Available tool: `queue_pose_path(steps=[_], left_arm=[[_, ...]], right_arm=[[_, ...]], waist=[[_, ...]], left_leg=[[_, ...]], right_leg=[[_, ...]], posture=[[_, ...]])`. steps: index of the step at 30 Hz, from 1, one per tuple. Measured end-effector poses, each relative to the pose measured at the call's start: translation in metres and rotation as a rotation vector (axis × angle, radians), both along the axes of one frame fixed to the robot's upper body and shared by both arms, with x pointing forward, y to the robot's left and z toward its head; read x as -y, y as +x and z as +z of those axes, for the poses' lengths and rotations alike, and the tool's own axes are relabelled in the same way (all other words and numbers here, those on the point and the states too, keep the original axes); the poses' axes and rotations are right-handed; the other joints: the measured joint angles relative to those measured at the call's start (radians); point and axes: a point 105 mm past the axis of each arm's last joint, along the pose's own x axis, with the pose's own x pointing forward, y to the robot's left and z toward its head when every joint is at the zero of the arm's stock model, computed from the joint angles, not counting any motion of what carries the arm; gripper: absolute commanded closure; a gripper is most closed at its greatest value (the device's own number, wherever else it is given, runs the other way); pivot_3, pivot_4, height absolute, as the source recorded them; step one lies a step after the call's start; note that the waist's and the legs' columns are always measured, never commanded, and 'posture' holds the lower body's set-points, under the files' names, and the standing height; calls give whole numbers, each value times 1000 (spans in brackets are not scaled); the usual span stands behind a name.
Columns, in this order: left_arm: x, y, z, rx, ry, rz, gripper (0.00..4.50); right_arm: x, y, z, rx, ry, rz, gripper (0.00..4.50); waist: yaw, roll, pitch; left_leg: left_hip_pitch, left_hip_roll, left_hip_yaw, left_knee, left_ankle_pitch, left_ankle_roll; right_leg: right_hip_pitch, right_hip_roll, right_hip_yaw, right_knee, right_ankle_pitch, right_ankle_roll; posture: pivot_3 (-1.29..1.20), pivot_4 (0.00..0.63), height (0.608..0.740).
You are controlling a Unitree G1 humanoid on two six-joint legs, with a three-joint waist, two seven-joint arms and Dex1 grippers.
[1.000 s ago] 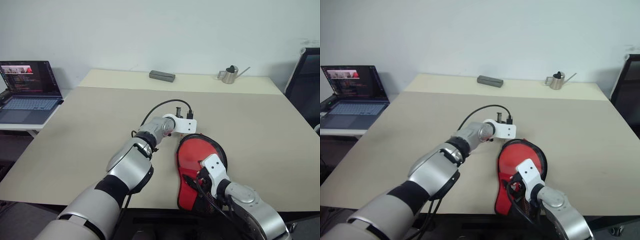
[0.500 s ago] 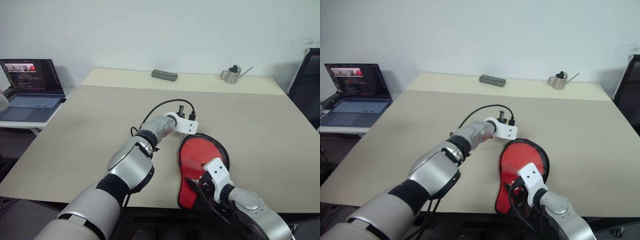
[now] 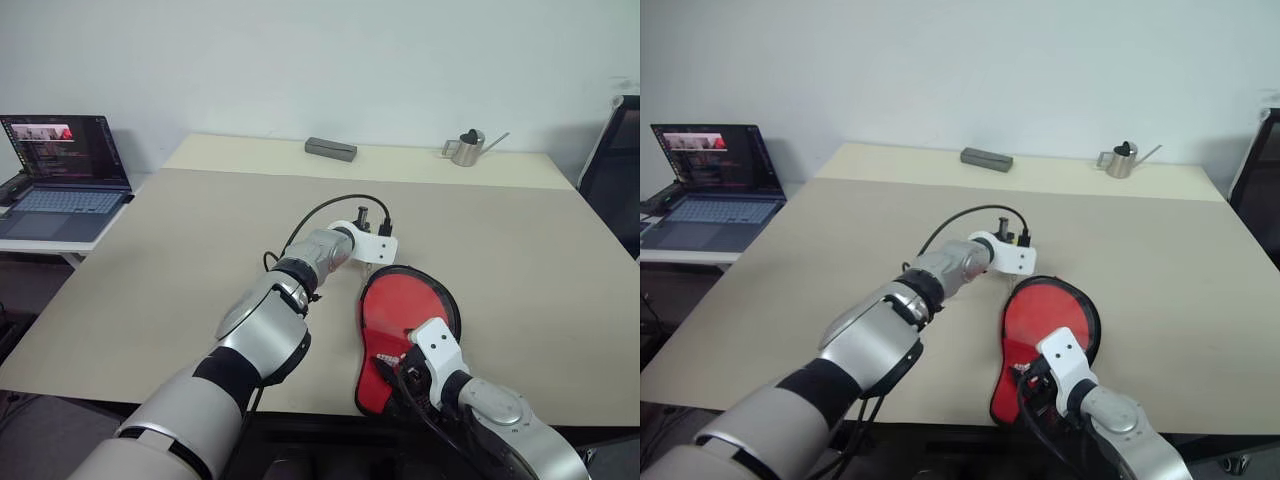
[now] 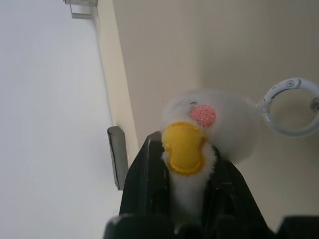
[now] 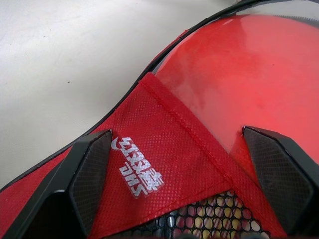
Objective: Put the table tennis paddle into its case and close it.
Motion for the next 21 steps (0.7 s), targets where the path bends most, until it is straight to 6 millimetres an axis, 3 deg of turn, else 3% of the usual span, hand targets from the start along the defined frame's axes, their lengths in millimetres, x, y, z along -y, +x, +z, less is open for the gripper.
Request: queue_pose_path(steps=[3, 5, 7, 10, 16, 21], left_arm=[[-13, 3, -1, -149, -230, 108, 4194], [-29, 6, -1, -198, -305, 157, 4194], [-51, 6, -12, -254, -347, 213, 4194], [-73, 5, -26, -309, -377, 275, 4194], [-85, 4, -26, -369, -425, 291, 2098], [-107, 6, -20, -361, -418, 315, 298]], right_arm=[[-4, 2, 0, -8, 26, 11, 0], [-10, 4, 0, -20, 49, 36, 0], [-14, 5, -1, -36, 71, 64, 0], [-18, 8, 0, -44, 83, 94, 0], [-22, 16, 0, -55, 94, 134, 0], [-25, 22, 0, -63, 103, 149, 0]], waist=[[-8, 0, 0], [-15, 0, -2], [-28, 1, -4], [-37, 0, -6], [-38, 0, -7], [-38, 4, -7]], left_leg=[[2, 0, 0, 0, 0, 1], [6, 1, 0, 0, 1, 2], [15, 1, -1, 0, 2, 3], [19, 9, 1, 0, 1, 1], [21, 16, 3, 0, 1, 1], [23, 18, 2, 0, 0, 0]], right_leg=[[0, 0, -2, 1, 0, 0], [2, 0, -3, 2, 0, 1], [13, -4, -16, 2, 1, 2], [14, -4, -23, 1, 1, 3], [12, -2, -28, 2, 1, 3], [11, -2, -31, 1, 1, 1]], posture=[[0, 150, 740], [0, 150, 740], [0, 150, 740], [0, 150, 740], [0, 150, 740], [0, 150, 740]])
